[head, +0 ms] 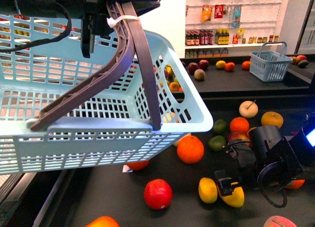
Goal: Pick lemon from shelf
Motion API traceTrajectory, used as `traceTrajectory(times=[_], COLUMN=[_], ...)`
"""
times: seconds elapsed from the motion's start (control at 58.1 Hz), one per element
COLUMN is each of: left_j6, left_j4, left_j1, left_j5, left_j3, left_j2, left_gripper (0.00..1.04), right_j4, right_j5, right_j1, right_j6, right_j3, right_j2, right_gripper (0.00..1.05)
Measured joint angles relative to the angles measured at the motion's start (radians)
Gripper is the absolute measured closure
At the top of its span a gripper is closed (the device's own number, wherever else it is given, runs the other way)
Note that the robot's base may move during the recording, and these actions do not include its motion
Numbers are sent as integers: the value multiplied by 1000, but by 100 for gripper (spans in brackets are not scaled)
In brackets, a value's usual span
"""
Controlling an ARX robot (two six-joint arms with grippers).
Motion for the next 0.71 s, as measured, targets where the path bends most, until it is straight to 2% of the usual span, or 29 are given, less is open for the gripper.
traceTrajectory(times=[0.603, 0.706], left_j6=[0, 0], left_j4=[0, 0], left_j1=[0, 0], left_j5=[0, 0], left_j3=[0, 0], left_j2=[0, 0], left_gripper=[99, 99], right_j4=[7, 14], right_j5=[7, 12], right_j1=[18, 18], right_j6=[-43, -48], right_j3=[87, 87], right_j2=[98, 99], right_gripper=[7, 17])
